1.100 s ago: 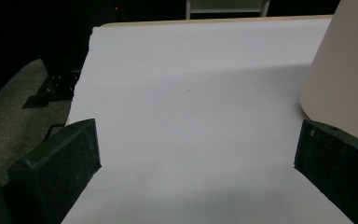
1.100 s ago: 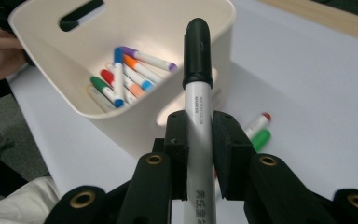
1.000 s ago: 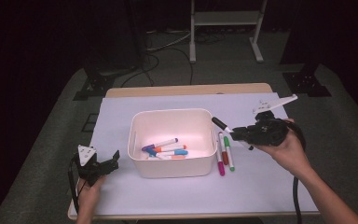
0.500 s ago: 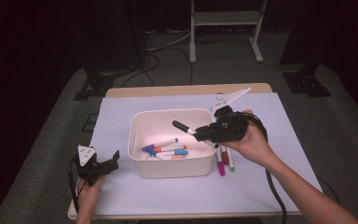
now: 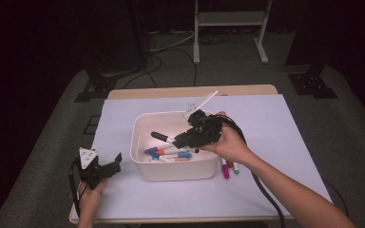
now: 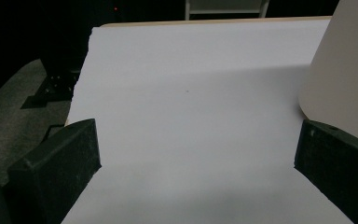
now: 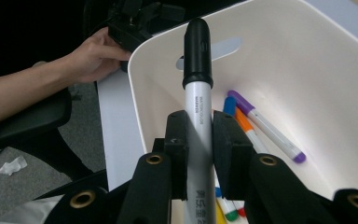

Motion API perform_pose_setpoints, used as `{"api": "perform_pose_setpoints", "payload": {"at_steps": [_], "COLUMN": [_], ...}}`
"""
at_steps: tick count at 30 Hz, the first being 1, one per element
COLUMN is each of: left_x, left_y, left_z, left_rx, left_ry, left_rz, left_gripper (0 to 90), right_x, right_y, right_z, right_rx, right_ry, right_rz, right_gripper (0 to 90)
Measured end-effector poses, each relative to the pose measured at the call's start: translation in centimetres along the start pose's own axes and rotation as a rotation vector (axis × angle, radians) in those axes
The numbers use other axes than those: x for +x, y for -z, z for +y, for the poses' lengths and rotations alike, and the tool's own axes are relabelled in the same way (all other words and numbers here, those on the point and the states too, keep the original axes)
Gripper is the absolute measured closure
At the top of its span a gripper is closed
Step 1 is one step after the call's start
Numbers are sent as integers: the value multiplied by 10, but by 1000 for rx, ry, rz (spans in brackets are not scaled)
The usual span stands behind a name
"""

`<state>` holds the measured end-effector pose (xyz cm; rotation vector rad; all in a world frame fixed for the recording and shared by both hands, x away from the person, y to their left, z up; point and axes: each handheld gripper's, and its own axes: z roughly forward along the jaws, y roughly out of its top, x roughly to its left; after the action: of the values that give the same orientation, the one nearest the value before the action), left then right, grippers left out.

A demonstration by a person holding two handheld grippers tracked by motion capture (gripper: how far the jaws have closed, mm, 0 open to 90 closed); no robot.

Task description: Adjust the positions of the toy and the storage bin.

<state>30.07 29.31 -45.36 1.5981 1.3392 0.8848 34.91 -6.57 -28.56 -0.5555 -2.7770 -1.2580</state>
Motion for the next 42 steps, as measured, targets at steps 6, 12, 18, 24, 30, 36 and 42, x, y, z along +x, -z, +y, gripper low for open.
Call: {"api": "perform_pose_setpoints", "payload": {"at_steps": [6, 12, 18, 24, 30, 36, 42], "left_x": [0, 0, 0, 0, 0, 0, 0], "left_y": [0, 0, 0, 0, 0, 0, 0], "left_z": [0, 0, 0, 0, 0, 0, 0], "left_rx": [1, 1, -1, -2, 0, -2, -2], "left_ry": [0, 1, -1, 2, 4, 4, 4], "left_rz": [0, 0, -2, -2, -3, -3, -3], "left_gripper": [0, 0, 0, 0, 0, 0, 0], "right_x": [0, -2, -5, -8, -8, -9, -9], "right_y": [-19, -35, -50, -62, -72, -81, -82], "right_z": [5, 6, 7, 7, 8, 8, 7], "right_rx": [24, 38, 73, 121, 161, 226, 248], "right_ry": [22, 27, 44, 63, 82, 108, 114], "right_rz": [33, 57, 66, 66, 62, 54, 30], "right_gripper": [758, 758, 758, 758, 758, 749, 714]}}
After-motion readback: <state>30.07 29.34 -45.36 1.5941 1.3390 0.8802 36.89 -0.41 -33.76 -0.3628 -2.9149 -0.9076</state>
